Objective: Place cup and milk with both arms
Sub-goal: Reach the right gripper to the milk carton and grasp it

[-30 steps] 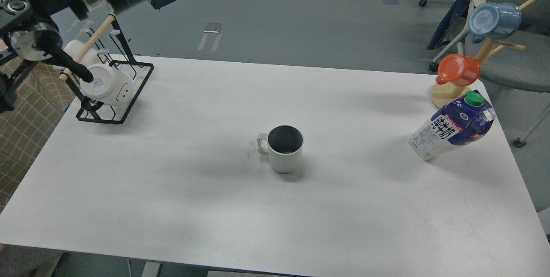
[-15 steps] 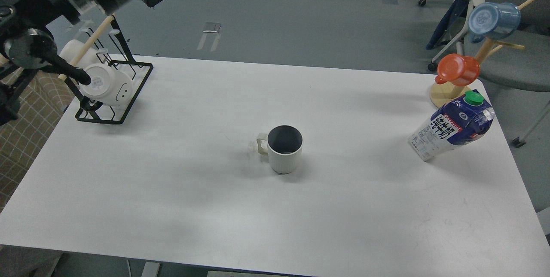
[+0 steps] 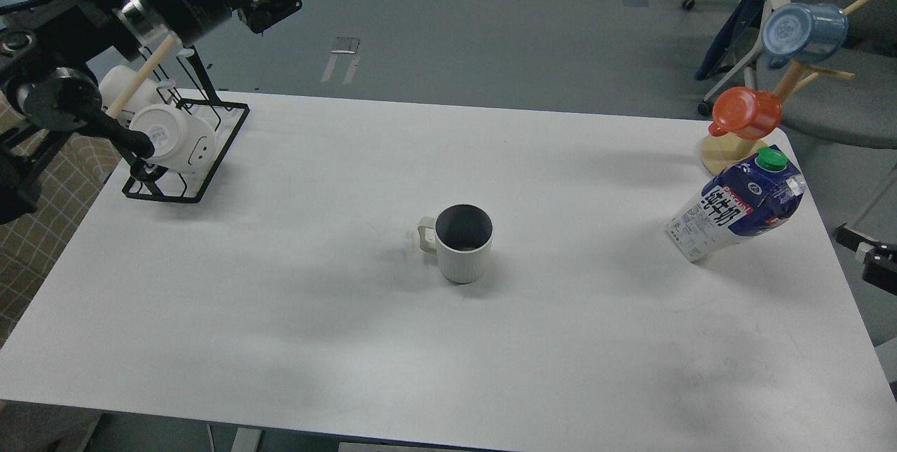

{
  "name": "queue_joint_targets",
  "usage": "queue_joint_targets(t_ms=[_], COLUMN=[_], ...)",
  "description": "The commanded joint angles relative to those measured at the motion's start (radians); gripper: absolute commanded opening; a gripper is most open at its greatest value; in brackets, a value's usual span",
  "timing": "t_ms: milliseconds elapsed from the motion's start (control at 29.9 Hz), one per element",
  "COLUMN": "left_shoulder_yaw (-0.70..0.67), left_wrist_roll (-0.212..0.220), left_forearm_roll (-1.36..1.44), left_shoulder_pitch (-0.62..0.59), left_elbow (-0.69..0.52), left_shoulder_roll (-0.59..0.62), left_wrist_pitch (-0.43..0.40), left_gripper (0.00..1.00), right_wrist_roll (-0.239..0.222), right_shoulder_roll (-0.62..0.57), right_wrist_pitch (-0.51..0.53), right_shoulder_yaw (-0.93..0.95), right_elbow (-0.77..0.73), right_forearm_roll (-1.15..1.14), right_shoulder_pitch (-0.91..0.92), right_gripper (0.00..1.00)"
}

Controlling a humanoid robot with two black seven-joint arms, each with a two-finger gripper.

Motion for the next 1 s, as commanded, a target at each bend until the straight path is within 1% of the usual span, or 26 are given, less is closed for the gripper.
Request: queue_joint_targets(t_ms=[0, 267, 468, 534, 601, 635, 701, 735, 768, 835, 868, 902, 935, 968], left_shoulder_yaw=[0.0, 0.0, -0.003, -0.003, -0.003, -0.003, -0.003, -0.003, -0.003, -0.003, -0.003, -0.003, -0.003, -0.003], left_wrist_roll=[0.001, 0.002, 0.002, 0.002, 0.002, 0.002, 0.002, 0.002, 0.002, 0.002, 0.002, 0.002, 0.002, 0.002], left_forearm_roll=[0.0, 0.0, 0.0, -0.001, 0.0, 0.0, 0.0, -0.001, -0.001, 0.0, 0.0, 0.0, 0.0, 0.0], left_shoulder_pitch=[0.006, 0.009, 0.015, 0.015, 0.015, 0.015, 0.016, 0.016, 0.016, 0.019, 0.019, 0.019, 0.019, 0.019], left_elbow=[0.0, -0.001, 0.001, -0.001, -0.001, -0.001, -0.001, -0.001, -0.001, -0.001, -0.001, -0.001, -0.001, -0.001], left_shoulder_roll=[0.001, 0.0, 0.014, 0.015, 0.017, 0.017, 0.018, 0.018, 0.018, 0.018, 0.018, 0.018, 0.018, 0.018], left_wrist_pitch=[0.0, 0.0, -0.002, -0.002, -0.002, -0.002, -0.002, -0.002, -0.002, -0.002, -0.002, -0.002, -0.002, -0.002], left_gripper=[0.94, 0.94, 0.94, 0.94, 0.94, 0.94, 0.94, 0.94, 0.94, 0.94, 0.93, 0.94, 0.94, 0.94], right_wrist_roll=[0.0, 0.0, 0.0, 0.0, 0.0, 0.0, 0.0, 0.0, 0.0, 0.0, 0.0, 0.0, 0.0, 0.0], right_shoulder_roll=[0.084, 0.241, 0.347, 0.365, 0.383, 0.393, 0.399, 0.399, 0.399, 0.397, 0.394, 0.39, 0.388, 0.385], right_wrist_pitch=[0.0, 0.0, 0.0, 0.0, 0.0, 0.0, 0.0, 0.0, 0.0, 0.0, 0.0, 0.0, 0.0, 0.0], right_shoulder_yaw=[0.003, 0.007, 0.026, 0.03, 0.038, 0.038, 0.038, 0.038, 0.038, 0.039, 0.041, 0.041, 0.042, 0.042], right_elbow=[-0.064, -0.195, -0.253, -0.262, -0.267, -0.275, -0.285, -0.287, -0.287, -0.287, -0.285, -0.281, -0.275, -0.272], right_forearm_roll=[0.006, 0.024, 0.057, 0.057, 0.057, 0.057, 0.057, 0.057, 0.057, 0.055, 0.054, 0.054, 0.054, 0.054], right_shoulder_pitch=[0.0, -0.003, -0.022, -0.022, -0.023, -0.025, -0.025, -0.028, -0.028, -0.052, -0.057, -0.066, -0.071, -0.071], right_gripper=[1.0, 1.0, 1.0, 1.0, 0.98, 0.96, 0.88, 0.78, 0.78, 0.29, 0.24, 0.18, 0.0, 0.0])
